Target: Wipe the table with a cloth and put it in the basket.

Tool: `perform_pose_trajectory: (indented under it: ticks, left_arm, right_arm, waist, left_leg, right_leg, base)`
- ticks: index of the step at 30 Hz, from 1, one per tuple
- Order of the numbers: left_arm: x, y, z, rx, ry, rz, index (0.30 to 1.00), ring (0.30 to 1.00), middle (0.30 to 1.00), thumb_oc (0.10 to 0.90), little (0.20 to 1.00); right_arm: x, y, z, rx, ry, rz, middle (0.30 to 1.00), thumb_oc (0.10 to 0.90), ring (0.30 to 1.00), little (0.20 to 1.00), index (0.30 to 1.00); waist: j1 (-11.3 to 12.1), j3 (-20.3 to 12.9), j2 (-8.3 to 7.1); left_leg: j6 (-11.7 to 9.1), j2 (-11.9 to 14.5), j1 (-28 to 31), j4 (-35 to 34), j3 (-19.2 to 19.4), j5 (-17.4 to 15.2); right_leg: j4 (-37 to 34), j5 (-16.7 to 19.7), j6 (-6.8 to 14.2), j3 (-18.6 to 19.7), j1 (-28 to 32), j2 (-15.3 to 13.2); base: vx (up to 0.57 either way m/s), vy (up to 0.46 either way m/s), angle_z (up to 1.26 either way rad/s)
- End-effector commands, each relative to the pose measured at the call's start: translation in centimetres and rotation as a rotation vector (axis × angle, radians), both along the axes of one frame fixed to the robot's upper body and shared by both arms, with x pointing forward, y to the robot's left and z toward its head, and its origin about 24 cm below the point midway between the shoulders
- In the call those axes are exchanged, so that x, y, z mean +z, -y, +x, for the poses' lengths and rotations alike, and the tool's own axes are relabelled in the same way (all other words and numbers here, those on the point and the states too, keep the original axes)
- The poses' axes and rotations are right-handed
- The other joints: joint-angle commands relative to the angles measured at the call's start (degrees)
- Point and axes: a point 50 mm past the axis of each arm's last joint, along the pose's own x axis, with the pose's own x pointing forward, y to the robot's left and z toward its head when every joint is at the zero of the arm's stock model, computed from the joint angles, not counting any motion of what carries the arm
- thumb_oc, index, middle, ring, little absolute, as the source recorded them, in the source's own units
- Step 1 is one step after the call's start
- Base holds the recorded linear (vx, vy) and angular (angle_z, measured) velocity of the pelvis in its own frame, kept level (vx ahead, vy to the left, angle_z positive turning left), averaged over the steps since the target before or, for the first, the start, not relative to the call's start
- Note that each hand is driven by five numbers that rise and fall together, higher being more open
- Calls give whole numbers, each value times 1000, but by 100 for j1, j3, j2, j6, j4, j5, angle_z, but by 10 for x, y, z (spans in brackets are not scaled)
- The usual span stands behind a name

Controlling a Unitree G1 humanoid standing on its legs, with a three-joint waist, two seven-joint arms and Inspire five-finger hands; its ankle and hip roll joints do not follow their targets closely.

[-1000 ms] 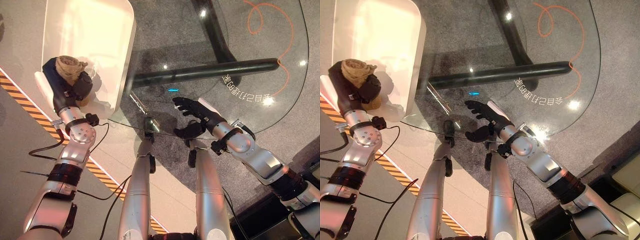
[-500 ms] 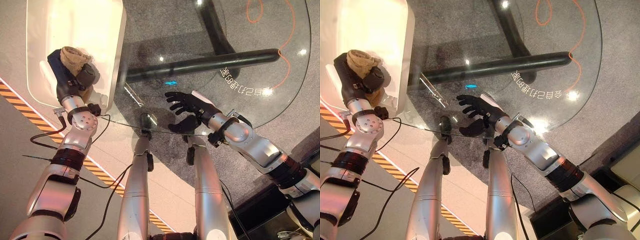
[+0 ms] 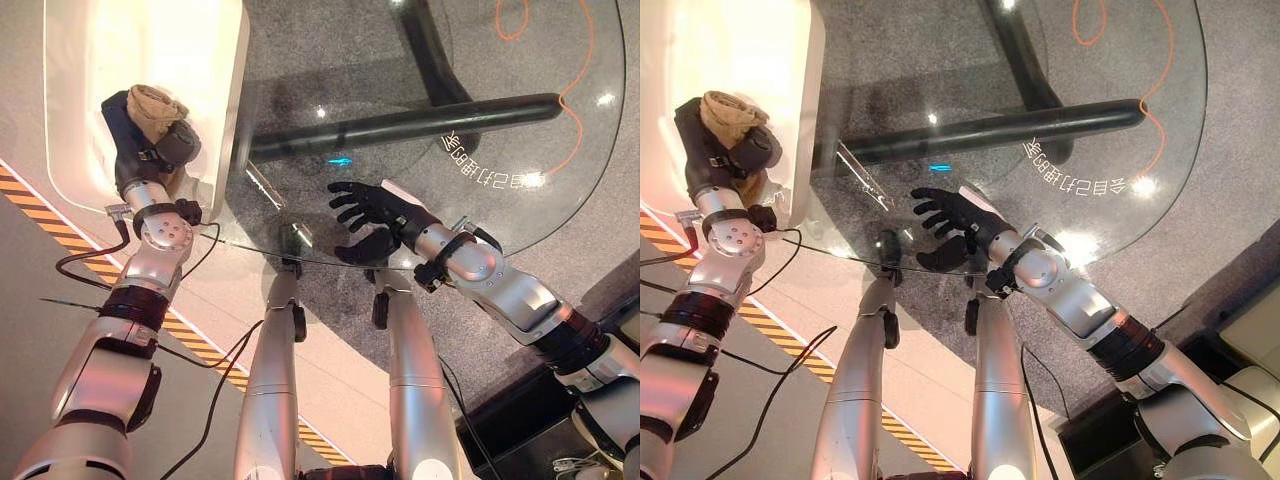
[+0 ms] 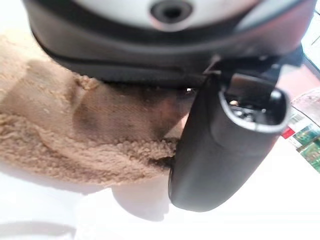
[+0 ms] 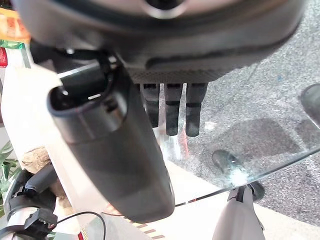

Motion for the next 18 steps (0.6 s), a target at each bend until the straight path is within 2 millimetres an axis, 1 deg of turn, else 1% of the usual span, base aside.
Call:
perform_pose_trajectory:
  ticks: [1,7,9,14,18]
  left_arm:
    - [6,-1,4,-29,-7,-6,900,900,900,800,900]
    - [6,-3,7,-39,-37,-30,900,900,900,800,900]
    - [4,-4,6,-44,-33,-67,900,900,900,800,900]
    - [-2,-10,2,-50,25,-264,900,900,900,800,900]
    - [-8,-13,0,-40,29,-298,900,900,900,800,900]
  right_arm:
    - [-13,-13,-10,79,-39,14,900,800,900,900,900]
    - [-12,-13,-9,75,-36,22,900,800,900,900,900]
    - [-14,-14,-10,74,-36,25,900,800,900,900,900]
    - [-18,-16,-11,77,-34,26,900,800,900,900,900]
    - [-19,-18,-13,81,-33,35,900,800,900,900,900]
  waist:
    - [-86,-144,-103]
    - [-96,-144,-108]
    - [-96,-144,-102]
    - [-79,-144,-81]
    - [-64,-144,-79]
  left_leg:
    - [103,-297,-294,729,612,-603]
    - [90,-302,-281,751,607,-612]
    - [93,-308,-258,739,601,-613]
    - [93,-312,-141,738,599,-652]
    - [94,-326,11,702,593,-665]
  right_leg:
    - [-1026,754,233,-105,-21,375]
    - [-1033,768,247,-131,-5,344]
    - [-1049,773,252,-128,14,340]
    - [-1064,735,260,-147,126,303]
    - [-1105,723,259,-174,278,284]
  base:
    - [0,0,0]
    - [0,0,0]
    - [0,0,0]
    - [-2,-7,0]
    - [-4,-10,0]
